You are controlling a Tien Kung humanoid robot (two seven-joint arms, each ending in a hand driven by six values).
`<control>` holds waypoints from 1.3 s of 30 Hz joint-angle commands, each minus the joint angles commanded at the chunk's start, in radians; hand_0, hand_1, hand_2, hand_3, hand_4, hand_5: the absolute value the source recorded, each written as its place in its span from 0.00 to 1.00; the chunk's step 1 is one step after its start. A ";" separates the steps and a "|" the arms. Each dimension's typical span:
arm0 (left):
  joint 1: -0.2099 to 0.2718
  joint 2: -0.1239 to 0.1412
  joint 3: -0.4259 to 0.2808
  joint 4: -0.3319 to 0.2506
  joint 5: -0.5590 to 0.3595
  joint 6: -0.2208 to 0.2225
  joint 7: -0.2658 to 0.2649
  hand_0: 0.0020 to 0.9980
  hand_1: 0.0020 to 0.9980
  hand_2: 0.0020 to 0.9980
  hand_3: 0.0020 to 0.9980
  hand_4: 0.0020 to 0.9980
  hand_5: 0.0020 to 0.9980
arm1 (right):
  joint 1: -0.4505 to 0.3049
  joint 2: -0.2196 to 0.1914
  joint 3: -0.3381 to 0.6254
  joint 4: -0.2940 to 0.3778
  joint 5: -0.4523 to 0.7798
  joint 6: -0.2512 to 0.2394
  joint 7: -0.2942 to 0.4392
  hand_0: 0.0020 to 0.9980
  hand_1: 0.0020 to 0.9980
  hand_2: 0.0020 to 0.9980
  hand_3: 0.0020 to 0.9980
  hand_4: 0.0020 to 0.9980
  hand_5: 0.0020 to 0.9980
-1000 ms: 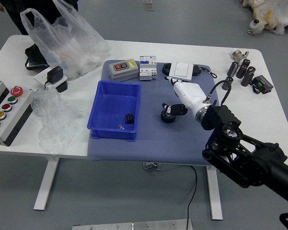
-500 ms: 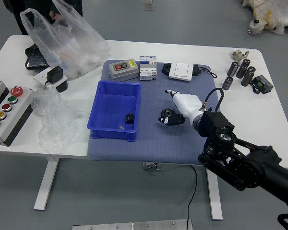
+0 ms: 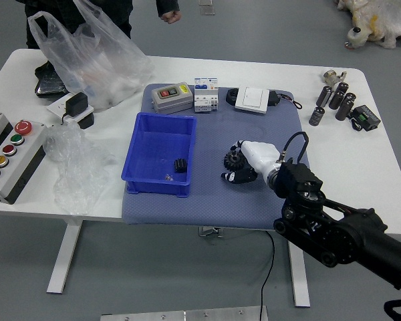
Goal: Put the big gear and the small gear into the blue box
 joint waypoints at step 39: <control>0.009 0.002 -0.016 0.000 0.011 -0.004 0.009 0.61 0.46 0.49 0.63 0.65 0.34 | 0.142 0.062 -0.118 0.054 0.156 -0.190 0.221 0.25 0.52 0.59 0.51 0.56 0.07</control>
